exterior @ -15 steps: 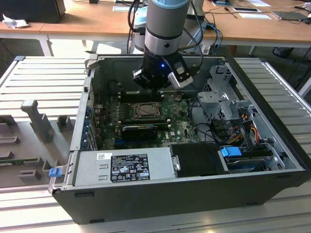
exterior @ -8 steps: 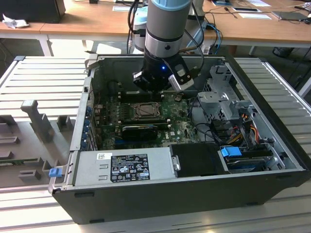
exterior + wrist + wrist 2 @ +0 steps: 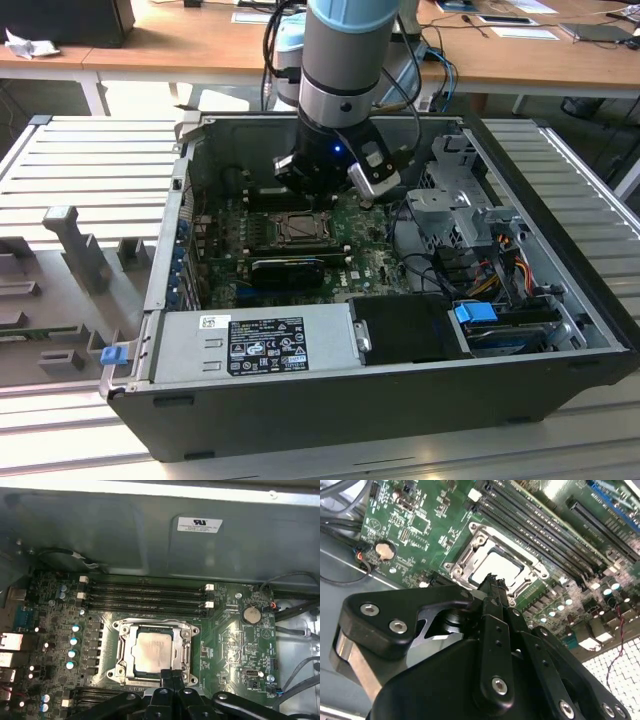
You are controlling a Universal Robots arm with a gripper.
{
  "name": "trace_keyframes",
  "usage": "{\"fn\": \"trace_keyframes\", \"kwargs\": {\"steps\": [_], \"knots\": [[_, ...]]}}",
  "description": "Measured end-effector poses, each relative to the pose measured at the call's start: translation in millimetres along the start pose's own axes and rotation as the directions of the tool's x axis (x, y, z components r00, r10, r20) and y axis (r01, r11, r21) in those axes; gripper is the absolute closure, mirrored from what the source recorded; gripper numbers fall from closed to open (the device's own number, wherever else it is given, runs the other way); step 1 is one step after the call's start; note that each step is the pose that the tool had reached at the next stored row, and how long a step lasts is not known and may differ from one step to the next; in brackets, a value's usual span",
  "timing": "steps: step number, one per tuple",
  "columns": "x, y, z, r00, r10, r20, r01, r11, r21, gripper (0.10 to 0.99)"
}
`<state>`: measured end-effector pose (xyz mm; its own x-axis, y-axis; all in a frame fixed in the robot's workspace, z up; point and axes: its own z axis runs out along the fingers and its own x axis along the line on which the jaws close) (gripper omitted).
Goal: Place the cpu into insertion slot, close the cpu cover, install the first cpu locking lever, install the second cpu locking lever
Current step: 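Install the second cpu locking lever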
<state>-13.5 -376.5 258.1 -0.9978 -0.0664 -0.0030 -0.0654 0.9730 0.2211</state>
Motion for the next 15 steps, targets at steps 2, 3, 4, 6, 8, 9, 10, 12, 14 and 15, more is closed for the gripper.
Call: {"fn": "trace_keyframes", "kwargs": {"steps": [2,3,4,6,8,9,10,12,14,15], "knots": [[0.3,-3.7,2.6,1.0,0.0,-0.0032,0.0,1.0,0.0,0.98],[0.8,-5.9,2.4,1.0,0.0,-0.0031,0.0,1.0,-0.002,0.98],[1.7,-10.4,1.5,1.0,-0.001,-0.0033,0.001,1.0,-0.002,0.98],[2.0,-11.8,1.3,1.0,-0.001,-0.0033,0.001,1.0,-0.002,0.98],[2.2,-12.6,1.7,1.0,-0.001,-0.0032,0.001,1.0,-0.002,0.98],[2.6,-12.8,1.9,1.0,-0.002,-0.0033,0.002,1.0,-0.002,0.98],[2.9,-13.0,2.1,1.0,-0.001,-0.0035,0.001,1.0,-0.002,0.98],[3.8,-13.9,3.0,1.0,-0.002,-0.0034,0.002,1.0,-0.002,0.98],[4.0,-14.9,4.5,1.0,-0.001,-0.0033,0.001,1.0,-0.002,0.98],[4.2,-15.9,6.3,1.0,-0.001,-0.0033,0.001,1.0,-0.002,0.98]]}}
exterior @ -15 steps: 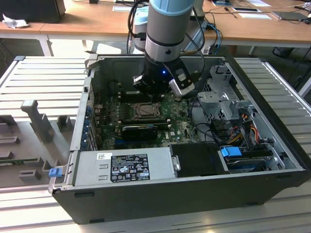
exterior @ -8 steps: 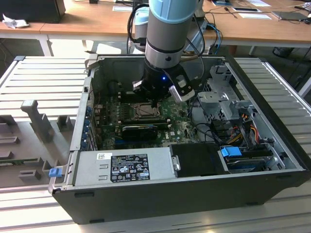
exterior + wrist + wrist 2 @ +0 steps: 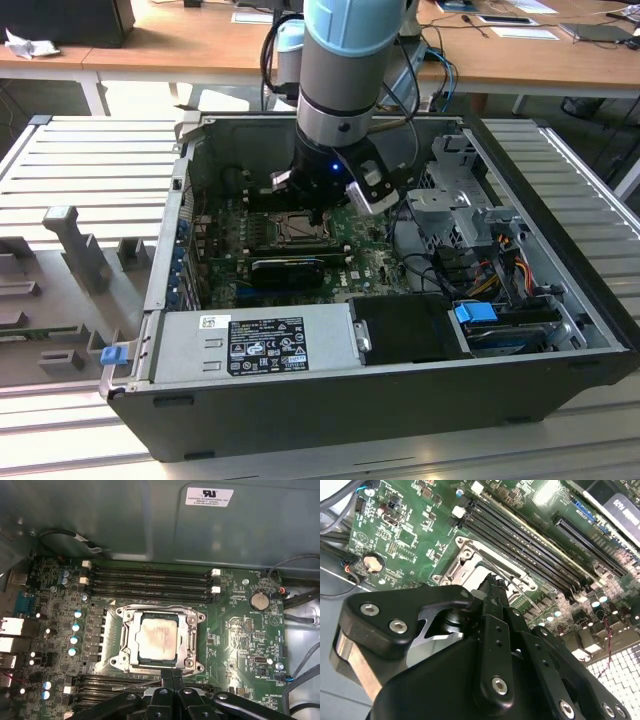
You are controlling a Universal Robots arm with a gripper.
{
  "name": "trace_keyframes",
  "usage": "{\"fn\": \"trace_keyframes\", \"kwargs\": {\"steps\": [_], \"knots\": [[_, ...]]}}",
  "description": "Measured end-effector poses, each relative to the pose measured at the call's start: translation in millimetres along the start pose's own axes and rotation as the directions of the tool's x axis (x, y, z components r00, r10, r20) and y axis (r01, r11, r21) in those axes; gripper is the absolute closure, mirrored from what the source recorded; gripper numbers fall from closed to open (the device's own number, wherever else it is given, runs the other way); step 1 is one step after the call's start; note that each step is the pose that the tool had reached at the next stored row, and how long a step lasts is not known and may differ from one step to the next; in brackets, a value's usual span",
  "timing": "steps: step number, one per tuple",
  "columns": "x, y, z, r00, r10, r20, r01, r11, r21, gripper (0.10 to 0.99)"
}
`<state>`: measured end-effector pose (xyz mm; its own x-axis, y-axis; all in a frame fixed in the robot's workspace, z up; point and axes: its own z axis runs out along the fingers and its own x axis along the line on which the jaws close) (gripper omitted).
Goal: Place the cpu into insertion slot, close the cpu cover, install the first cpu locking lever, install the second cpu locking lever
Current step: 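Install the second cpu locking lever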
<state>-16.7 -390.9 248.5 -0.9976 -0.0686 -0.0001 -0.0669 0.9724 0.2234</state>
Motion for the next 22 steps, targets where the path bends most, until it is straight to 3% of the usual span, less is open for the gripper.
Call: {"fn": "trace_keyframes", "kwargs": {"steps": [4,7,11,15,20,22], "knots": [[0.6,-2.3,8.5,1.0,0.0,-0.0017,0.0,1.0,0.0,0.98],[5.0,-4.4,9.2,1.0,0.0,-0.002,0.0,1.0,0.0,0.98],[16.9,-10.2,8.2,1.0,0.0,-0.0018,0.0,1.0,-0.001,0.98],[32.5,-10.8,9.7,1.0,0.0,-0.0013,0.0,1.0,-0.009,0.98],[39.4,-13.0,20.9,1.0,0.005,-0.0001,-0.005,0.9999,-0.013,0.98],[43.2,-14.6,29.2,1.0,0.004,-0.0001,-0.004,0.9999,-0.014,0.98]]}}
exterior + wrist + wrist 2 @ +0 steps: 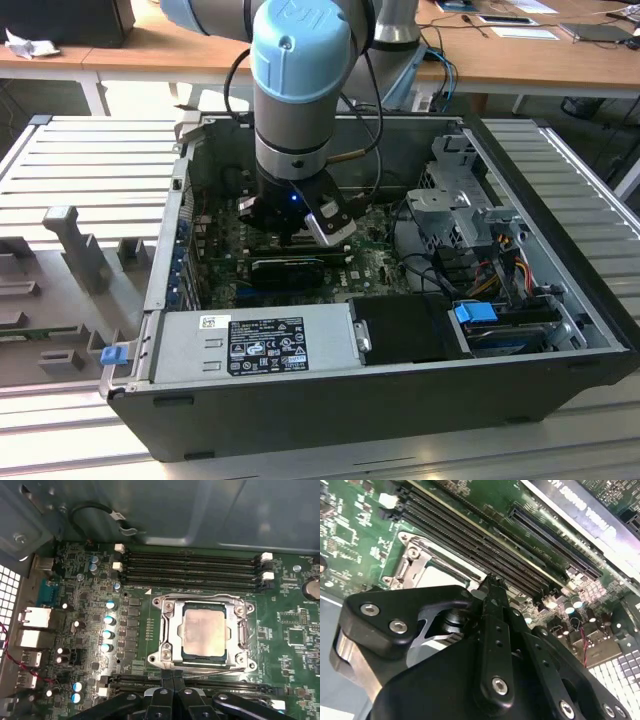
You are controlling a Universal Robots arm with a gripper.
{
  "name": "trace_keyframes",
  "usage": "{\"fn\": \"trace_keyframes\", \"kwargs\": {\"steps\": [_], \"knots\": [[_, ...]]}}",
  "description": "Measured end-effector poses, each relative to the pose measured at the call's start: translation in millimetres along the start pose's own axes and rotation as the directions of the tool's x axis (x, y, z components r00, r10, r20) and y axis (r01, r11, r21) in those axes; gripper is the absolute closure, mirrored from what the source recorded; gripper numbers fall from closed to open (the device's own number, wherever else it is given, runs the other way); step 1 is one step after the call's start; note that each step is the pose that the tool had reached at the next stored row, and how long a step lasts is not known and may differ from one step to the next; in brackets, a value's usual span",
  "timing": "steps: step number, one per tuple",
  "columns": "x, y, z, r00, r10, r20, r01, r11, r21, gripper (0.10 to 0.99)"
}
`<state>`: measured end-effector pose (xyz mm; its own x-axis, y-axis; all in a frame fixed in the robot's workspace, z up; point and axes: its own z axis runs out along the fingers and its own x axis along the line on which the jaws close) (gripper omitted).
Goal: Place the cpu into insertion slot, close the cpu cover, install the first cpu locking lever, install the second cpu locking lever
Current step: 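Install the second cpu locking lever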
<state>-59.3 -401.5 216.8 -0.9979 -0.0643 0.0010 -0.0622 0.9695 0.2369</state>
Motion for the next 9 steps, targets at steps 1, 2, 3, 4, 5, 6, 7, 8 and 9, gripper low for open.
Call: {"fn": "trace_keyframes", "kwargs": {"steps": [1,2,3,4,5,6,7,8,9], "knots": [[1.5,-0.5,2.5,1.0,0.0,0.0001,0.0,1.0,-0.001,0.98],[2.9,-0.7,3.5,1.0,0.0,0.0001,0.0,1.0,-0.003,0.98],[4.2,-0.9,4.5,1.0,0.0,0.0002,0.0,1.0,-0.004,0.98],[6.6,-1.1,6.1,1.0,0.0,0.0006,0.0,1.0,-0.01,0.98],[9.0,-1.8,6.7,1.0,0.0,0.0013,0.0,0.9998,-0.021,0.98],[10.8,-3.1,6.6,1.0,-0.001,0.0024,0.001,0.9993,-0.039,0.98],[11.4,-4.3,6.6,1.0,-0.001,0.0032,0.001,0.9988,-0.05,0.98],[11.8,-5.5,6.7,1.0,-0.001,0.0035,0.001,0.9985,-0.056,0.98],[12.0,-6.2,7.2,1.0,-0.001,0.0037,0.001,0.9983,-0.058,0.98]]}}
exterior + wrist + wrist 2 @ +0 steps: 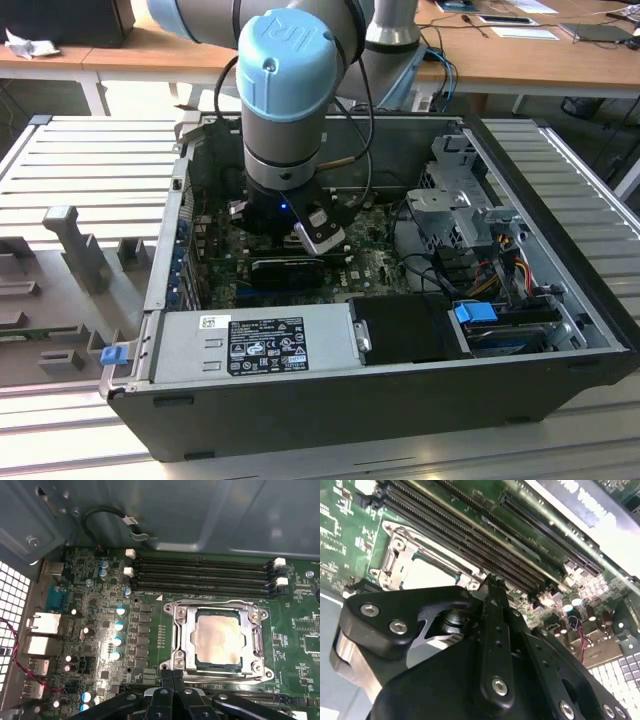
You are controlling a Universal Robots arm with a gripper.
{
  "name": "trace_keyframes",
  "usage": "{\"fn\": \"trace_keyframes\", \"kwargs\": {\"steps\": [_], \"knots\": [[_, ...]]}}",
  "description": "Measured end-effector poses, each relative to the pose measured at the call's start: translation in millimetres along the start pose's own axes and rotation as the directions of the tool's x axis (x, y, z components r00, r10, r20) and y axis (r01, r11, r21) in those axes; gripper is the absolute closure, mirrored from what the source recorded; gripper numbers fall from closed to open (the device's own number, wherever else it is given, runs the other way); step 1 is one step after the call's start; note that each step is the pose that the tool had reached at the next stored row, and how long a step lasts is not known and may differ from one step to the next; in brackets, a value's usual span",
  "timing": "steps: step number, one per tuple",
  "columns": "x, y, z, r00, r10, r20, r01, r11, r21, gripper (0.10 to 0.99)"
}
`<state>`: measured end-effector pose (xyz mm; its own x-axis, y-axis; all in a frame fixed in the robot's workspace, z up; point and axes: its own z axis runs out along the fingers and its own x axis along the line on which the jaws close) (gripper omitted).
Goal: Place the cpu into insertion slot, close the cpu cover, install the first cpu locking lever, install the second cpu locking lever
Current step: 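Install the second cpu locking lever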
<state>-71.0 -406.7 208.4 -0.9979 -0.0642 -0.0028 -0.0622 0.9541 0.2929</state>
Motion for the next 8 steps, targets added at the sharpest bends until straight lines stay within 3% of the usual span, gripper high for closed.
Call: {"fn": "trace_keyframes", "kwargs": {"steps": [8], "knots": [[0.9,-3.9,9.3,1.0,0.0,0.0022,0.001,0.9994,-0.034,0.98]]}}
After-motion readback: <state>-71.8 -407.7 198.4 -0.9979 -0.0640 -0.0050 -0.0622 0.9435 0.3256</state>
